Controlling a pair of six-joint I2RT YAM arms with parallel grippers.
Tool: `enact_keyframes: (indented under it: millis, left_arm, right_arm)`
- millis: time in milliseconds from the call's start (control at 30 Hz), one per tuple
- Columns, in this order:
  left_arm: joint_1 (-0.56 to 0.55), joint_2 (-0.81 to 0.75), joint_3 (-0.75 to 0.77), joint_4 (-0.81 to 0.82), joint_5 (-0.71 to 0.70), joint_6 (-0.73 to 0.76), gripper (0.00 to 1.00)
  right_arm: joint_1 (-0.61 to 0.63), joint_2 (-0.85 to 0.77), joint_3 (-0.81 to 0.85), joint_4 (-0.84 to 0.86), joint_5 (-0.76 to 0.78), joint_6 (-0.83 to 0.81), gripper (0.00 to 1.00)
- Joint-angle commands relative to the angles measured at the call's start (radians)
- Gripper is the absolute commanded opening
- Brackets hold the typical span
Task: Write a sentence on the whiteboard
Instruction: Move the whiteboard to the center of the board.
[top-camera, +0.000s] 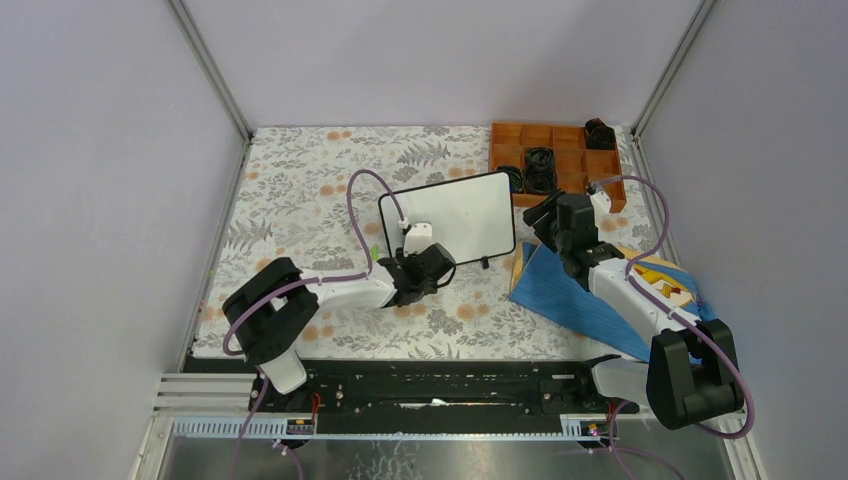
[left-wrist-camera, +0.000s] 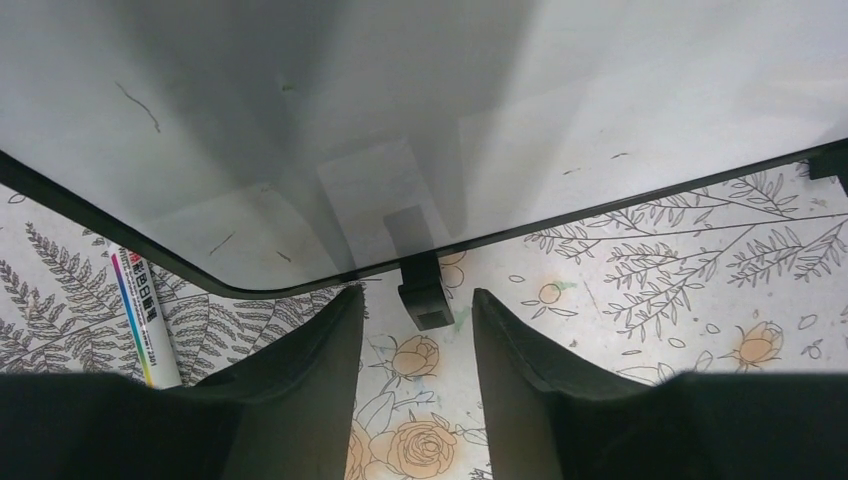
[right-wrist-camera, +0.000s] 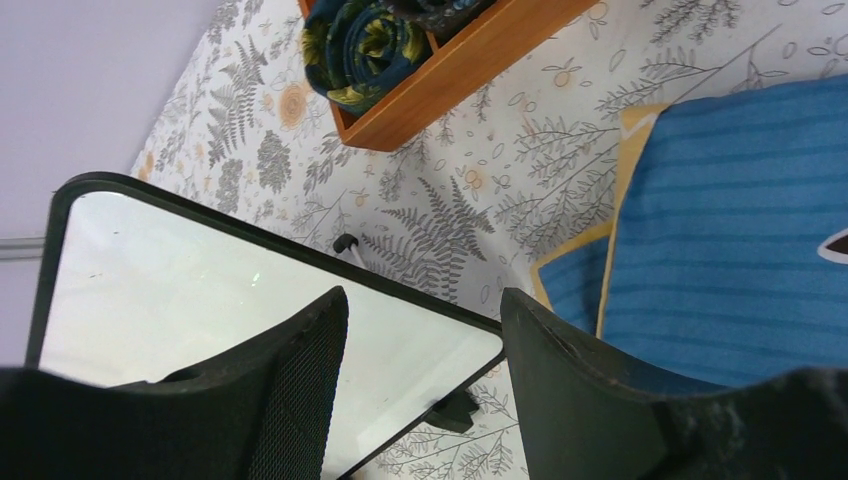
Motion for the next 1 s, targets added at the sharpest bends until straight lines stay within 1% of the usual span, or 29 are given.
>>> enact_keyframes:
  millis: [0,100,433,633,833,967]
  left_arm:
    - [-0.007,0.021,0.029,0.037,-0.060,0.001,0.48]
    - [-0.008,0.032,0.029,0.036,-0.065,0.008,0.43]
    - [-0.007,0.040,0.015,0.043,-0.087,0.016,0.38]
    - [-0.007,0.046,0.003,0.047,-0.086,0.020,0.32]
    - [-0.007,0.025,-0.034,0.085,-0.057,0.025,0.31]
    - [-0.008,0.014,-0.054,0.106,-0.039,0.026,0.26]
  right_arm:
    - [-0.006,-0.008,0.002,0.077,-0.048,-0.007,0.65]
    - [-0.006,-0.012,-0.013,0.102,-0.068,-0.014,0.65]
    - [-0.006,-0.023,-0.017,0.092,-0.058,-0.041,0.64]
    - [-0.006,-0.045,-0.023,0.086,-0.036,-0.068,0.65]
    - [-0.006,-0.061,-0.029,0.082,-0.027,-0.102,0.66]
    - [-0.006,-0.067,-0.033,0.085,-0.018,-0.106,0.66]
